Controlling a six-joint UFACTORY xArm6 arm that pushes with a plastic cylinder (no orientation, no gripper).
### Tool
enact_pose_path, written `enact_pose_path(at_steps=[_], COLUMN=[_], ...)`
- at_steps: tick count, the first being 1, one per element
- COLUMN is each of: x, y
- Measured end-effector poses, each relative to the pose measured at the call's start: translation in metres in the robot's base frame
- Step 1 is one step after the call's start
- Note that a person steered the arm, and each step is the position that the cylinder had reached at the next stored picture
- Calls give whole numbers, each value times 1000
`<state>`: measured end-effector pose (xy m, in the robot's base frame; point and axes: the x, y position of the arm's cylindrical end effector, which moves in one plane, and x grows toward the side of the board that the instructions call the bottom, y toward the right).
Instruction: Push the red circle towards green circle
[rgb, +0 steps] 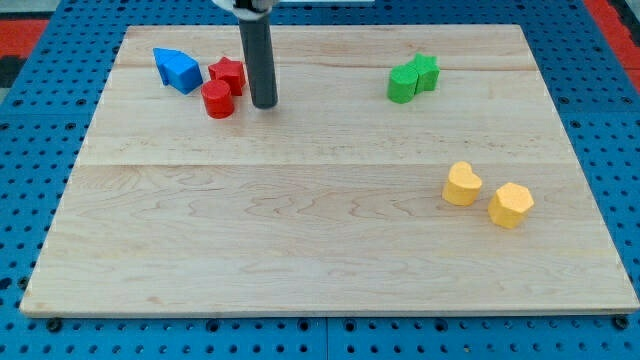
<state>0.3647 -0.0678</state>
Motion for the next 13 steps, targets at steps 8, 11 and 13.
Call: enact_pose_path(at_steps=[8,11,13], x=[13,10,-5], y=[-147,-96,-130])
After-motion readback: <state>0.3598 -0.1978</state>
